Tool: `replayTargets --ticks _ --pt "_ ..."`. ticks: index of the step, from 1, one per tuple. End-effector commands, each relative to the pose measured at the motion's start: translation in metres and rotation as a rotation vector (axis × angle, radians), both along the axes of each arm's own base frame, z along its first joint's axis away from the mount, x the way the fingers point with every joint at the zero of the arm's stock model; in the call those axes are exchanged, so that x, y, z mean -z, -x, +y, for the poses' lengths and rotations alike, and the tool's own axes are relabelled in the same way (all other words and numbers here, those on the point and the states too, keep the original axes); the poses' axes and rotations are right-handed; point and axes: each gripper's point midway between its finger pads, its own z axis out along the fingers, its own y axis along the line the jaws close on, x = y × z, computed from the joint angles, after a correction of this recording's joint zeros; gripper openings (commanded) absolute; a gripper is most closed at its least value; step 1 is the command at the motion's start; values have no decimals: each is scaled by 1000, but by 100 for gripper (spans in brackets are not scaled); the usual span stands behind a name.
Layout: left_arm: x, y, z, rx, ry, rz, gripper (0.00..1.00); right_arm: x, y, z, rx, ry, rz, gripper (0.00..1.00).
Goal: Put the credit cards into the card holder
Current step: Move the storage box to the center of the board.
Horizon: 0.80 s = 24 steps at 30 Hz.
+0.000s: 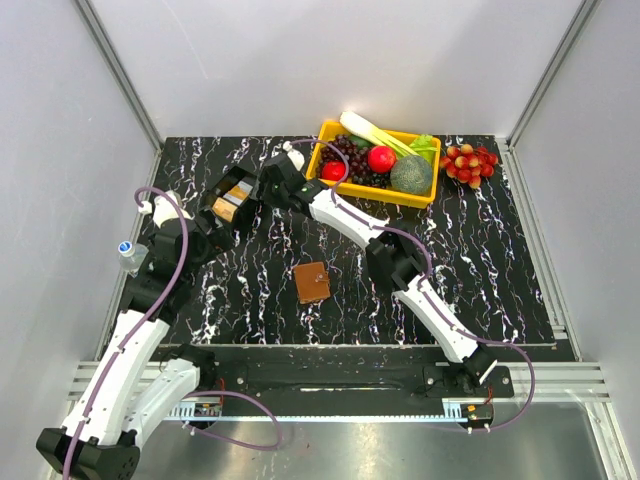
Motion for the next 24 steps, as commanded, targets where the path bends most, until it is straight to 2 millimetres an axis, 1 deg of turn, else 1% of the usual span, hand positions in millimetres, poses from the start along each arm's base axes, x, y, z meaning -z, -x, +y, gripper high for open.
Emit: replayTargets --ticks 1,3,4,6,8,10,13,14,15,16,18,19,20,21,22,23,24 --pt "-20 -5 -2 25 -5 -44 99 -34 -12 1 29 -8 -103 70" --pt "-21 -7 -5 39 1 -54 99 -33 -9 4 7 -6 -103 70" --pt "-23 -9 -6 49 4 -64 99 -33 -7 1 2 6 -103 70" --pt "-22 -20 -11 81 -11 -83 99 -44 -4 -2 -16 16 -132 71" --pt "-23 -36 -18 127 -33 -99 99 -60 -1 -10 -18 29 -171 71" --pt "-30 -54 -18 147 -84 -111 99 -86 7 -23 -36 56 -224 71" --pt "-48 -81 -16 163 -75 -175 99 -122 21 -47 -53 84 -302 71" --pt "-53 -91 -20 201 -73 -197 99 -132 28 -57 -63 87 -327 71" --pt "-50 -105 -25 241 -83 -200 99 -141 37 -68 -63 88 -346 72" --pt "-51 -116 -31 289 -92 -215 99 -147 41 -82 -49 93 -351 72" --pt "-36 -135 -40 374 -115 -156 99 -154 55 -113 -2 92 -330 72" --pt "-29 -144 -43 411 -133 -138 99 -157 65 -129 8 87 -317 72" --pt "-16 -153 -48 450 -140 -113 99 -165 76 -142 13 79 -322 72" --pt "-12 -162 -50 475 -134 -106 99 -155 90 -156 12 101 -306 72" --pt "-6 -171 -53 501 -126 -97 99 -170 103 -172 24 90 -330 73" --pt "-1 -179 -59 538 -123 -98 96 -178 115 -184 25 85 -345 73" --pt "3 -184 -64 577 -120 -92 95 -178 125 -195 24 93 -346 73"
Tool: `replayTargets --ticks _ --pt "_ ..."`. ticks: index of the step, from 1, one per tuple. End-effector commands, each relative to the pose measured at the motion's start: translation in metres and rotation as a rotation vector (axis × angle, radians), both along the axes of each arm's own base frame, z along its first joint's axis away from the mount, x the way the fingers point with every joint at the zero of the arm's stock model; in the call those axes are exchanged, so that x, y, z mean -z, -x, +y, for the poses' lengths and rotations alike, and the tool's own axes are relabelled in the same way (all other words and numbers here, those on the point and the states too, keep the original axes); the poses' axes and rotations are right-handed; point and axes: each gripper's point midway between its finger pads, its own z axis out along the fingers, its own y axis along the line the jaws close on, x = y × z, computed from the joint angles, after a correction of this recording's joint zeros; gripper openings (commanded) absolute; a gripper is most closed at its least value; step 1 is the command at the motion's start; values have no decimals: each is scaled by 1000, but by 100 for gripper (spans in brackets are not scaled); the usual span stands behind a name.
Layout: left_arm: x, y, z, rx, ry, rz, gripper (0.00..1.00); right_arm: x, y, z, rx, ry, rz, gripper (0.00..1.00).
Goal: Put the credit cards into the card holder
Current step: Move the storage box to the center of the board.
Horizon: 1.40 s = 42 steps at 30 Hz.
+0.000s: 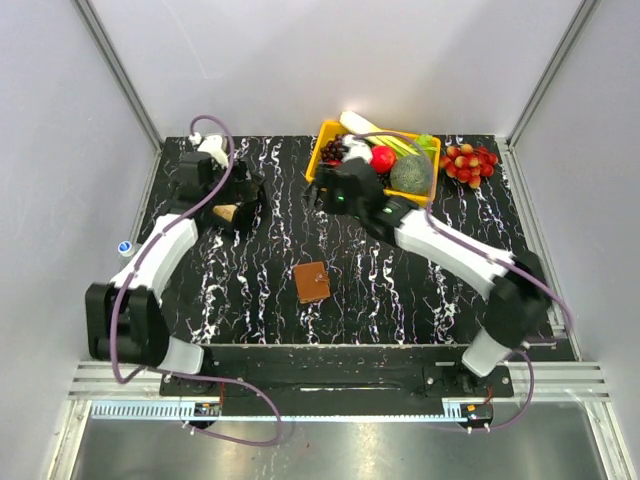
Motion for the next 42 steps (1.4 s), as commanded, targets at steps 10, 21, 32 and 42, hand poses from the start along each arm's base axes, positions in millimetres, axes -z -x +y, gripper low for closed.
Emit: replayTargets --ticks 10,21,32,42 --pt "41 -72 -28 257 -66 60 87 -47 100 -126 107 -52 -84 75" --pt "78 -96 -25 258 -80 160 88 -30 127 -158 143 -20 -41 77" --pt "106 -72 -45 314 6 279 86 -23 129 -162 161 -14 -22 79" --pt "104 -32 -93 391 140 327 81 -13 127 -156 152 1 4 80"
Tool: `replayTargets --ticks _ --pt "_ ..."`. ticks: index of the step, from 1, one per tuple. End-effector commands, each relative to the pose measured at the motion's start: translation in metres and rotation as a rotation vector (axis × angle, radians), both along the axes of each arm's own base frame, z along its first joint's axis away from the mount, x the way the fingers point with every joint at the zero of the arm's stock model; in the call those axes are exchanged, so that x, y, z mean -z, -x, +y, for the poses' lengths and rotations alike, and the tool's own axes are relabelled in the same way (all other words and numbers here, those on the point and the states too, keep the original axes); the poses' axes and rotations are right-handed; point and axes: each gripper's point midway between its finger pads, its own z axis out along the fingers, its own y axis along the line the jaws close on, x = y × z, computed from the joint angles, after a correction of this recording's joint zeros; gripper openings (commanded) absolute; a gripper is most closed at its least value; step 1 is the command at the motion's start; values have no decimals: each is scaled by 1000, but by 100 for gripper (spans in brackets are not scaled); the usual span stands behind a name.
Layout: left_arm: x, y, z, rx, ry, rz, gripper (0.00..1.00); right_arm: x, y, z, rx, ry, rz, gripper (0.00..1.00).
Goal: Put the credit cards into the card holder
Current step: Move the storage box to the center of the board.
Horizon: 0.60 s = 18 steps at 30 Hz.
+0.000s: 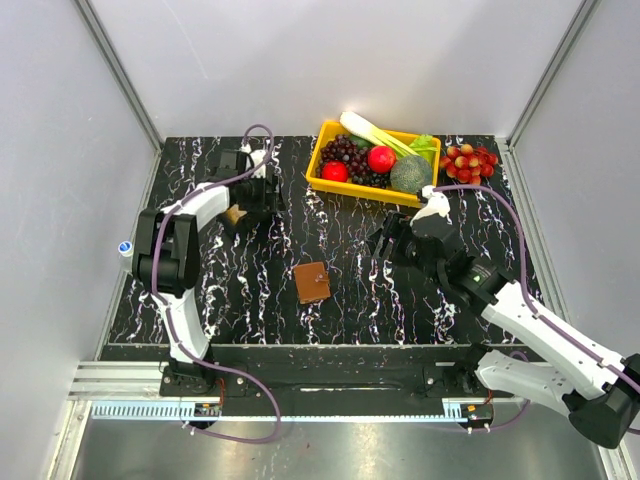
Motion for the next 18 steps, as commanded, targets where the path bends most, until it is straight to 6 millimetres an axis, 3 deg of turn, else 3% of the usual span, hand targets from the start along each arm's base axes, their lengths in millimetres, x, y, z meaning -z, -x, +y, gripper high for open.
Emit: replayTargets --ticks 1,8,12,18 --pt "-32 20 -39 56 150 -16 81 0 -4 -1 22 -6 -1 80" --pt "-53 48 -103 127 239 1 81 10 -4 -1 26 1 13 80" --pt "-55 65 -143 160 303 29 81 20 -4 -2 38 8 35 81" --pt "-56 74 -190 214 362 31 81 33 -1 -11 93 3 62 82"
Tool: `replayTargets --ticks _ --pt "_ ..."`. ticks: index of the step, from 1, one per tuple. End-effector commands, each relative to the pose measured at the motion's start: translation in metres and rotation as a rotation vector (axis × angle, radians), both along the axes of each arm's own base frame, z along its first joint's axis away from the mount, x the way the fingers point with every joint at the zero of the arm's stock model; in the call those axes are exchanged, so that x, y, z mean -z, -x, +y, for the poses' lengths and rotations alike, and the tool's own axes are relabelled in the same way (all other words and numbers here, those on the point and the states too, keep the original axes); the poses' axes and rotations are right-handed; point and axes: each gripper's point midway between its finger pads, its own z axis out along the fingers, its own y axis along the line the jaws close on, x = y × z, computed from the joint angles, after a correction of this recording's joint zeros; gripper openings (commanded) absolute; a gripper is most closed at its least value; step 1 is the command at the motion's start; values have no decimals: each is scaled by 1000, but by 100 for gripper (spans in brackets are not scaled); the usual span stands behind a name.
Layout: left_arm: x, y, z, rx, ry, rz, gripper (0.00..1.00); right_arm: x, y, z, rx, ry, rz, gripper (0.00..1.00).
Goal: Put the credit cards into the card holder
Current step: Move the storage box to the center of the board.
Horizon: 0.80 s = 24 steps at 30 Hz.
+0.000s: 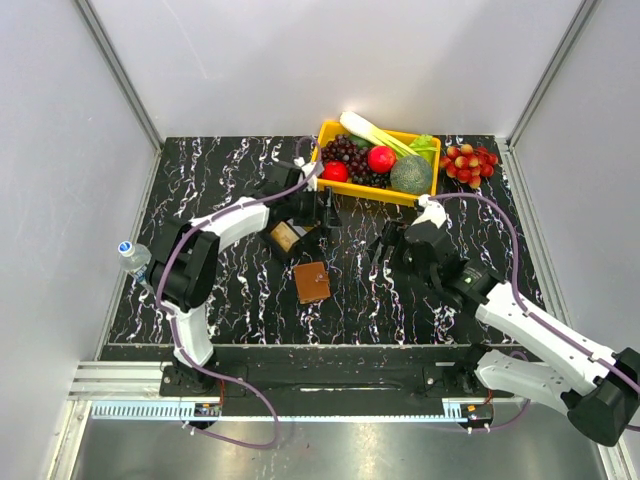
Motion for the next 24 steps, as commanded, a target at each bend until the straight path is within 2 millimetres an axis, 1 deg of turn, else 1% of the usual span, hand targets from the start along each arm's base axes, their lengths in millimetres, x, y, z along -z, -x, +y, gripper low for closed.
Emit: replayTargets --ticks 1,5,6,7,8,11,13,14,16,18,21,24 --pt "-31 -3 -43 36 132 -49 81 2 -3 -10 80 -24 -6 82" --pt "-41 0 -79 65 195 -54 81 7 1 -32 186 -34 -7 82" --pt "-41 0 -86 66 207 -42 81 8 3 -37 209 -36 -11 82" --pt "-47 -1 -98 78 238 -51 81 7 4 -43 231 -45 -21 82" --pt "-50 0 -108 87 253 -49 81 6 6 -48 250 -53 -31 82" --pt "-47 4 -132 101 279 -22 81 2 11 -67 320 -61 -54 82" --pt "-49 9 -147 115 302 -15 81 -2 14 -80 360 -64 -75 82" --pt "-47 10 -153 116 308 -9 81 -5 17 -87 381 -67 -86 82" --pt "-42 19 -165 130 325 17 81 -6 23 -103 433 -59 -97 84" --pt "-40 31 -182 157 349 38 81 -9 26 -114 459 -49 -116 86" --pt "-44 45 -208 185 400 61 81 -8 30 -126 490 -16 -118 89" --pt "-52 58 -230 205 452 81 81 -4 34 -133 512 11 -99 91"
